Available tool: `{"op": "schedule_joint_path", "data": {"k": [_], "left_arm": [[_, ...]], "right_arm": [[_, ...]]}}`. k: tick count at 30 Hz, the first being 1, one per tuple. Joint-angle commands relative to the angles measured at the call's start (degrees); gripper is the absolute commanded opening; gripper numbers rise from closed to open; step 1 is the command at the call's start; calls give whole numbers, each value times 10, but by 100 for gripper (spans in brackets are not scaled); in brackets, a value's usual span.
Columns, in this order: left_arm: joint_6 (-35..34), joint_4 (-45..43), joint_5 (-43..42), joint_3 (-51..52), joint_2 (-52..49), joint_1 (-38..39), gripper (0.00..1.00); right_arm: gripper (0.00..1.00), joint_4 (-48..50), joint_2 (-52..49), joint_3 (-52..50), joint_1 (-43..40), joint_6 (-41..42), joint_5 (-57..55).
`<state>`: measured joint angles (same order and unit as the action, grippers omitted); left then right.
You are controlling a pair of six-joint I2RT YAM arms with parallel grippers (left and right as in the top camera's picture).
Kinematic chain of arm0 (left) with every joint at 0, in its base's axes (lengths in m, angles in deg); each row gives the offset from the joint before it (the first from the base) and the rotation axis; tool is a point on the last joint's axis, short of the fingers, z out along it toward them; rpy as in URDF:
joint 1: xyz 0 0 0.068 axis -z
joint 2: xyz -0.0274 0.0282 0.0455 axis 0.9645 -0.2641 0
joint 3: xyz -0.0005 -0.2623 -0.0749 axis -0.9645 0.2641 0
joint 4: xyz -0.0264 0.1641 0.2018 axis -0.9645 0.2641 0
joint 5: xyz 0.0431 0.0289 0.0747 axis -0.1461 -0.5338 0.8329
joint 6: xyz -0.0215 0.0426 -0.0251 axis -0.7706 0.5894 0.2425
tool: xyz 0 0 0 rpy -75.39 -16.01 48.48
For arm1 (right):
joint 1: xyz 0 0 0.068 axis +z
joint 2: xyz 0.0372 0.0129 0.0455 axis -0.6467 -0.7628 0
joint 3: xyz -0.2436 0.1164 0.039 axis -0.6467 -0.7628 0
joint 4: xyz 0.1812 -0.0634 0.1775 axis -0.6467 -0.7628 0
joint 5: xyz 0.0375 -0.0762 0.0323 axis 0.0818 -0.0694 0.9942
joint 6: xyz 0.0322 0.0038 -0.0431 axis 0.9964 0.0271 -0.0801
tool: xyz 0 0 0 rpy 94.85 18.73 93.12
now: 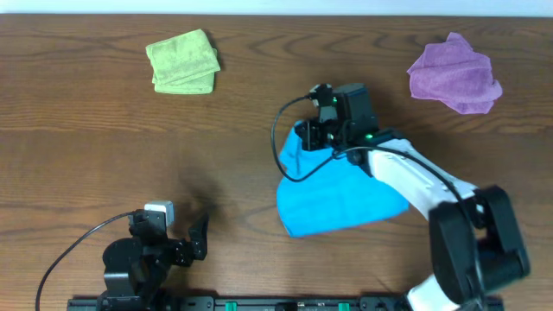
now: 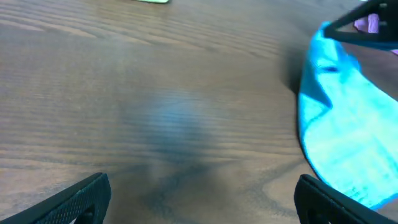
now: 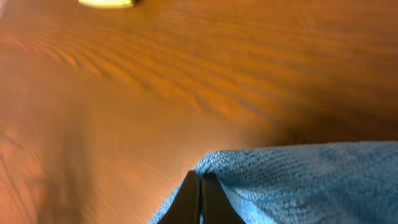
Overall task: Fold the cloth
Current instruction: 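Pull the blue cloth corner up-left to spread it flat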
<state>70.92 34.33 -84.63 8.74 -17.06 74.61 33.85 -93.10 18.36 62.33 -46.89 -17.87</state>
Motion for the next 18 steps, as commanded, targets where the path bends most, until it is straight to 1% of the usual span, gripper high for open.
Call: {"op": "schedule_joint_path", "data": {"k": [1,4,7,8,9,11,15,16,18], "left_arm": [[-6,-1,-2,3,4,1,95],[-6,-1,-2,3,4,1,96],[-6,-1,-2,3,4,1,96],[-6,-1,-2,3,4,1,95],[-6,-1,-2,3,4,1,95],[-6,-1,-3,3,4,1,96],[-6,0,-4,3,4,1,95],[-6,0,-4,3,4,1,96],[-17,-2,-4,3,4,1,96]], "right_arm": [[1,43,-53,8,12,68,-4],[1,95,-102,31,19,96,5],[1,118,-156,83,28,111,31],[4,118,-172,109,32,111,47],[13,118,-183,127,35,110,58],[27,109,-196,172,39,103,83],[51,59,-186,227,38,79,87],[61,38,-179,239,36,72,87],[65,-10,-167,261,31,43,87]]}}
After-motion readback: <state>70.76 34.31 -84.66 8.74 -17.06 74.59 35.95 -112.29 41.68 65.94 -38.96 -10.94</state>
